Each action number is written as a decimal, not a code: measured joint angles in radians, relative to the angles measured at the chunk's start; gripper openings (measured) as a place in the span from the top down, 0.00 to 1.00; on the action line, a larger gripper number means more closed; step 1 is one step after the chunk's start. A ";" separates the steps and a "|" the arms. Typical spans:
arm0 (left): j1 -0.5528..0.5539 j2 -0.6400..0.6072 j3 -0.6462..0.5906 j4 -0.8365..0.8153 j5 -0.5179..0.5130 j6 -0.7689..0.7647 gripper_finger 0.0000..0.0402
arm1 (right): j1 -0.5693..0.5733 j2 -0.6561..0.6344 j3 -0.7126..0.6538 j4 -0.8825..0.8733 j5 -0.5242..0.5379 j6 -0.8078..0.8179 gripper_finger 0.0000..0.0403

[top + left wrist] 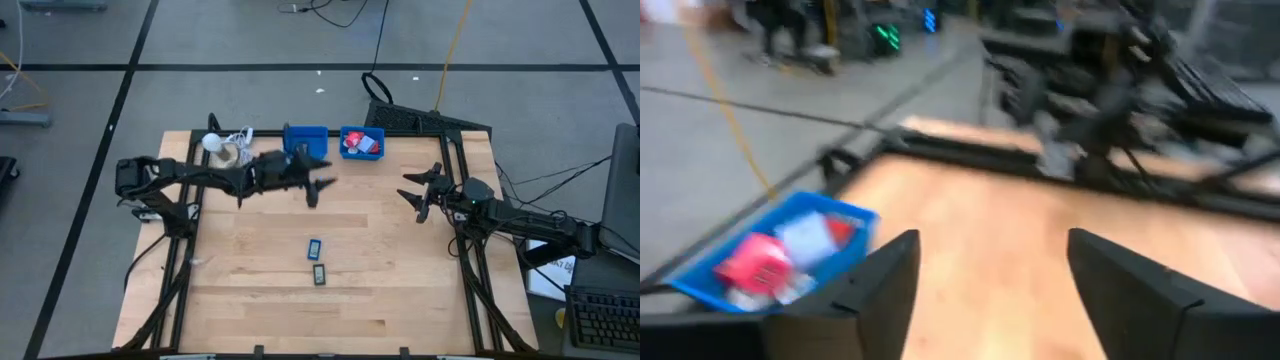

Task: Pick & Place Office items
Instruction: Put the blue digital timer into the left blue bin

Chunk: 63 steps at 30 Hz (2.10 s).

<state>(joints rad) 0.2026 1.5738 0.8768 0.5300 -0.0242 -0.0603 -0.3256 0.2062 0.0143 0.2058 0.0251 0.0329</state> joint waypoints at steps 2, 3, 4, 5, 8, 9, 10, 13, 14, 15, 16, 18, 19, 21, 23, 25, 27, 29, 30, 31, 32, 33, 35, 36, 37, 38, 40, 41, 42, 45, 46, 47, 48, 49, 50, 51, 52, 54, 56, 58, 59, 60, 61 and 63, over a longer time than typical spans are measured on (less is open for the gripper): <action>-0.037 0.000 0.000 -0.058 0.009 -0.011 0.31 | 0.000 0.000 0.000 0.000 0.000 0.000 0.41; -0.054 0.000 0.009 -0.122 0.030 -0.025 0.28 | 0.000 0.000 0.000 0.000 0.000 0.000 0.41; -0.066 0.000 0.027 -0.202 0.052 -0.042 0.26 | 0.000 0.000 0.000 0.000 0.000 0.000 0.41; -0.078 0.001 0.049 -0.303 0.065 -0.060 0.24 | 0.000 0.000 0.000 0.000 0.000 0.000 0.41; -0.123 0.014 0.125 -0.582 0.059 -0.072 0.21 | 0.000 0.000 0.000 0.000 0.000 0.000 0.41; -0.138 0.020 0.139 -0.645 0.049 -0.061 0.21 | 0.000 0.000 0.000 0.000 0.000 0.000 0.41; -0.154 0.028 0.145 -0.689 0.041 -0.044 0.22 | 0.000 0.000 0.000 0.000 0.000 0.000 0.41; -0.198 0.044 0.146 -0.706 0.035 0.002 0.24 | 0.000 0.000 0.000 0.000 0.000 0.000 0.41; -0.209 0.045 0.146 -0.712 0.044 0.012 0.25 | 0.000 0.000 0.000 0.001 0.000 0.000 0.41; -0.219 0.047 0.146 -0.721 0.057 0.014 0.26 | 0.000 0.000 0.000 0.001 0.000 0.000 0.41; -0.229 0.057 0.146 -0.720 0.066 0.013 0.26 | 0.000 0.000 0.000 0.000 0.000 0.000 0.41; -0.249 0.069 0.146 -0.730 0.072 -0.011 0.28 | 0.000 0.000 0.000 0.000 0.000 0.000 0.41; -0.258 0.075 0.144 -0.736 0.065 -0.032 0.28 | 0.000 0.000 0.000 0.000 0.000 0.000 0.41; -0.275 0.090 0.147 -0.697 0.029 -0.076 0.29 | 0.000 0.000 0.000 0.000 0.000 0.000 0.41; -0.293 0.113 0.148 -0.700 -0.015 -0.103 0.29 | 0.000 0.001 0.000 0.007 0.001 0.000 0.41; -0.313 0.147 0.148 -0.698 -0.053 -0.087 0.28 | 0.000 0.002 0.000 0.000 0.001 0.000 0.41; -0.333 0.178 0.146 -0.696 -0.065 -0.062 0.27 | 0.000 0.009 0.000 0.006 0.000 0.000 0.41; -0.350 0.209 0.146 -0.681 -0.061 -0.038 0.27 | 0.000 0.010 0.000 0.004 0.001 0.000 0.41; -0.358 0.225 0.146 -0.677 -0.056 -0.030 0.27 | 0.000 0.014 0.000 0.005 0.000 0.000 0.41; -0.365 0.241 0.146 -0.681 -0.053 -0.026 0.27 | 0.000 0.016 0.000 0.004 0.000 0.000 0.41; -0.371 0.256 0.146 -0.682 -0.053 -0.025 0.27 | 0.000 0.017 0.000 0.001 0.000 0.000 0.41; -0.375 0.267 0.146 -0.674 -0.048 -0.027 0.27 | 0.000 0.017 0.000 0.001 0.000 0.000 0.41; -0.383 0.281 0.147 -0.663 -0.054 -0.034 0.27 | 0.000 0.016 0.000 0.003 0.000 0.000 0.41; -0.384 0.288 0.148 -0.654 -0.054 -0.040 0.27 | 0.000 0.017 0.000 0.003 0.000 0.000 0.41; -0.387 0.298 0.148 -0.643 -0.053 -0.046 0.27 | 0.000 0.017 0.000 0.003 0.000 0.000 0.41; -0.389 0.304 0.148 -0.632 -0.051 -0.050 0.27 | 0.000 0.017 0.000 0.003 0.000 0.000 0.41; -0.390 0.316 0.148 -0.611 -0.054 -0.053 0.27 | 0.000 0.017 0.000 0.003 0.000 0.000 0.41; -0.390 0.316 0.148 -0.604 -0.055 -0.054 0.27 | 0.000 0.017 0.000 0.003 0.000 0.000 0.41; -0.390 0.317 0.148 -0.598 -0.057 -0.053 0.27 | 0.000 0.017 0.000 0.003 0.000 0.000 0.41; -0.390 0.318 0.148 -0.600 -0.082 -0.052 0.27 | 0.000 0.017 0.000 0.002 0.000 0.000 0.41; -0.390 0.318 0.148 -0.603 -0.096 -0.050 0.27 | 0.000 0.017 0.000 0.002 0.000 0.000 0.41; -0.389 0.318 0.148 -0.606 -0.115 -0.051 0.27 | 0.000 0.017 0.000 0.002 0.000 0.000 0.41; -0.385 0.318 0.148 -0.608 -0.135 -0.052 0.27 | 0.000 0.017 0.000 0.002 0.000 0.000 0.41; -0.381 0.318 0.148 -0.610 -0.152 -0.053 0.27 | 0.000 0.017 0.000 0.002 0.000 0.000 0.41; -0.376 0.318 0.148 -0.611 -0.167 -0.055 0.27 | 0.000 0.017 0.000 0.002 0.000 0.000 0.41; -0.371 0.318 0.148 -0.612 -0.178 -0.064 0.27 | 0.000 0.016 0.000 0.002 0.000 0.000 0.41; -0.367 0.318 0.148 -0.614 -0.194 -0.082 0.27 | 0.000 0.017 0.000 0.002 0.000 0.000 0.41; -0.354 0.319 0.148 -0.617 -0.233 -0.137 0.27 | 0.000 0.017 0.000 0.002 0.000 0.000 0.41; -0.336 0.320 0.146 -0.626 -0.289 -0.227 0.27 | 0.000 0.017 0.000 0.002 0.000 0.000 0.41; -0.311 0.321 0.146 -0.637 -0.326 -0.325 0.27 | 0.000 0.017 0.000 0.002 0.000 0.000 0.41; -0.299 0.321 0.146 -0.642 -0.329 -0.375 0.27 | 0.000 0.017 0.000 0.002 0.000 0.000 0.41; -0.287 0.321 0.146 -0.646 -0.325 -0.427 0.27 | 0.000 0.017 0.000 0.002 0.000 0.000 0.41; -0.276 0.321 0.146 -0.647 -0.316 -0.474 0.27 | 0.000 0.017 0.000 0.002 0.000 0.000 0.41; -0.257 0.316 0.145 -0.647 -0.285 -0.533 0.27 | 0.000 0.017 0.000 0.002 0.000 0.000 0.41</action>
<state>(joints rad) -0.0541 1.8899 1.0223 -0.1167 -0.3096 -0.5931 -0.3256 0.2230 0.0143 0.2081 0.0253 0.0326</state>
